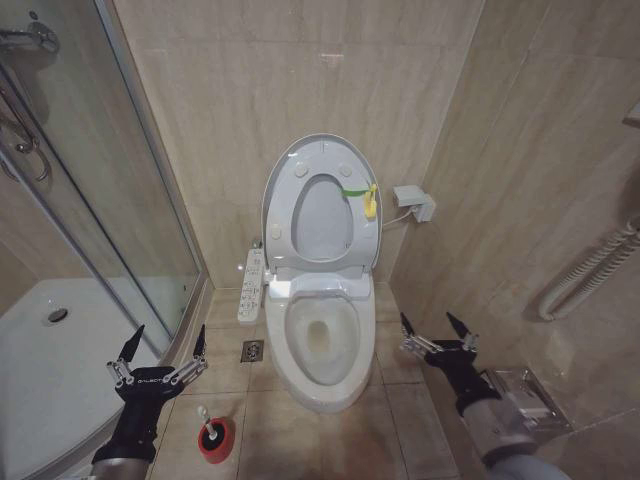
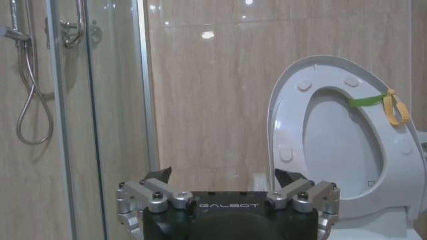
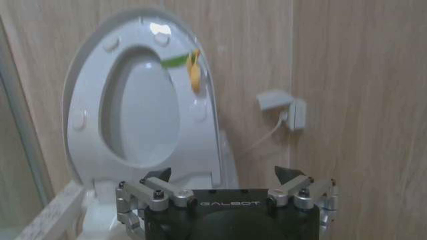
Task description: Open the toilet lid, clean the toilet bowl with a toilet brush, close the toilet lid, and flush.
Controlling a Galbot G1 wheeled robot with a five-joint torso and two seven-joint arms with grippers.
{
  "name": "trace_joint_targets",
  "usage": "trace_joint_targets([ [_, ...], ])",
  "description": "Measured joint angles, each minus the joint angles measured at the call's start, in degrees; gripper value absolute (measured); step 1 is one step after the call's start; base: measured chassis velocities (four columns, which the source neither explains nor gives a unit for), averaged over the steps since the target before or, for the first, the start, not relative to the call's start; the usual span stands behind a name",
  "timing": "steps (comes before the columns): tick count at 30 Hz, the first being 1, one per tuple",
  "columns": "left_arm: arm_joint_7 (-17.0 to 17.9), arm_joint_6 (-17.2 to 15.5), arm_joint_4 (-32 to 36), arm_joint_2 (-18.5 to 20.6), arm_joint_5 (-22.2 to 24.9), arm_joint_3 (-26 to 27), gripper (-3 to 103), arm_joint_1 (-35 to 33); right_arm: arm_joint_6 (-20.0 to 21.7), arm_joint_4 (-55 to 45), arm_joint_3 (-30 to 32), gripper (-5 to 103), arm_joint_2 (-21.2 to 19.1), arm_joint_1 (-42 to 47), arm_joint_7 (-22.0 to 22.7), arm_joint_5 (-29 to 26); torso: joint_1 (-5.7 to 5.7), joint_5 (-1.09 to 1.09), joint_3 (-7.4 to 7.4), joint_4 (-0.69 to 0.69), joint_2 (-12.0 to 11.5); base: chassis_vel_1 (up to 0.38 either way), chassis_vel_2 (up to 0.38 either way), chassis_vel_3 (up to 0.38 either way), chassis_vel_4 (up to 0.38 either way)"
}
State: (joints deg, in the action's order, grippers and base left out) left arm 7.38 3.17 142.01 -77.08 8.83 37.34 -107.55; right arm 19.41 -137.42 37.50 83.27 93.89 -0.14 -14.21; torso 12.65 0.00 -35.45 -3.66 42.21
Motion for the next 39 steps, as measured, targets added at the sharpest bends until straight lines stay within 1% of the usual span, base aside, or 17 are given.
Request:
trace_joint_targets([
  [1,0.0,0.0,0.0,0.0,0.0,0.0,100,0.0,1.7,0.1,-0.5,100,0.2,-0.7,0.2,0.4,0.0,0.0,0.0,0.0,0.0,0.0,0.0,0.0,0.0],
  [3,0.0,0.0,0.0,0.0,0.0,0.0,100,0.0,6.8,0.5,-1.9,100,0.8,-2.9,0.8,1.3,0.0,0.0,0.0,0.0,0.0,0.0,0.0,0.0,0.0],
  [5,0.0,0.0,0.0,0.0,0.0,0.0,100,0.0,7.3,0.2,-1.9,100,0.6,-3.6,0.8,0.2,0.0,0.03,0.0,-0.02,0.0,0.0,0.0,0.0,0.0],
  [6,0.0,0.0,0.0,0.0,0.0,0.0,100,0.0,7.5,-1.0,-1.5,100,-0.1,-5.4,1.0,-2.1,0.0,-0.01,0.0,0.03,0.0,0.0,0.0,0.0,0.0],
  [7,0.0,0.0,0.0,0.0,0.0,0.0,100,0.0,7.6,-1.2,-1.3,100,-0.3,-5.9,1.0,-2.8,0.0,-0.03,0.0,0.03,0.0,0.0,0.0,0.0,0.0],
  [8,0.0,0.0,0.0,0.0,0.0,0.0,100,0.0,7.6,-1.3,-1.3,100,-0.3,-6.2,1.0,-3.2,0.0,0.0,-0.01,-0.02,0.0,0.0,0.0,0.0,0.0],
  [9,0.0,0.0,0.0,0.0,0.0,0.0,100,0.0,7.4,-1.3,-1.3,100,-0.3,-6.4,1.1,-3.4,0.01,0.0,-0.01,0.01,0.0,0.0,0.0,0.0,0.0],
  [14,0.0,0.0,0.0,0.0,0.0,0.0,100,0.0,6.8,-1.4,-1.4,100,-0.3,-6.6,1.1,-3.6,0.0,0.0,-0.01,-0.01,0.0,0.0,0.0,0.0,0.0],
  [21,0.0,0.0,0.0,0.0,0.0,0.0,100,0.0,3.2,1.5,-2.3,100,-0.6,-8.3,1.6,-2.8,0.0,0.0,0.0,0.0,0.0,0.0,0.0,0.0,0.0],
  [24,0.0,0.0,0.0,0.0,0.0,0.0,100,0.0,3.0,2.6,-2.4,100,-0.7,-9.1,1.7,-2.7,0.0,0.0,0.0,0.0,0.0,0.0,0.0,0.0,0.0],
  [29,0.0,0.0,0.0,0.0,0.0,0.0,100,0.0,2.5,7.1,-2.4,100,-1.8,-12.6,2.0,-2.4,0.0,0.0,0.0,0.0,0.0,0.0,0.0,0.0,0.0],
  [33,0.0,0.0,0.0,0.0,0.0,0.0,100,0.0,1.5,13.1,-3.1,100,-3.6,-17.1,2.4,-2.5,0.0,0.01,0.0,0.0,0.0,0.0,0.0,0.0,0.0],
  [34,0.0,0.0,0.0,0.0,0.0,0.0,100,0.0,1.5,13.1,-3.1,100,-3.6,-17.1,2.4,-2.5,0.0,0.01,0.0,0.0,0.0,0.0,0.0,0.0,0.0],
  [36,0.0,0.0,0.0,0.0,0.0,0.0,100,0.0,0.8,16.0,-3.5,100,-4.4,-19.8,2.6,-2.4,0.0,0.0,0.0,0.0,0.0,0.0,0.0,0.0,0.0],
  [37,0.0,0.0,0.0,0.0,0.0,0.0,100,0.0,0.4,18.5,-3.8,100,-5.0,-22.5,2.7,-2.2,0.0,0.02,0.0,0.0,0.0,0.0,0.0,0.0,0.0],
  [38,0.0,0.0,0.0,0.0,0.0,0.0,100,0.0,0.4,18.5,-3.8,100,-5.0,-22.5,2.7,-2.2,0.0,0.02,0.0,0.0,0.0,0.0,0.0,0.0,0.0],
  [39,0.0,0.0,0.0,0.0,0.0,0.0,100,0.0,0.4,20.3,-4.0,100,-5.5,-24.8,2.7,-1.8,0.0,0.02,0.0,0.0,0.0,0.0,0.0,0.0,0.0],
])
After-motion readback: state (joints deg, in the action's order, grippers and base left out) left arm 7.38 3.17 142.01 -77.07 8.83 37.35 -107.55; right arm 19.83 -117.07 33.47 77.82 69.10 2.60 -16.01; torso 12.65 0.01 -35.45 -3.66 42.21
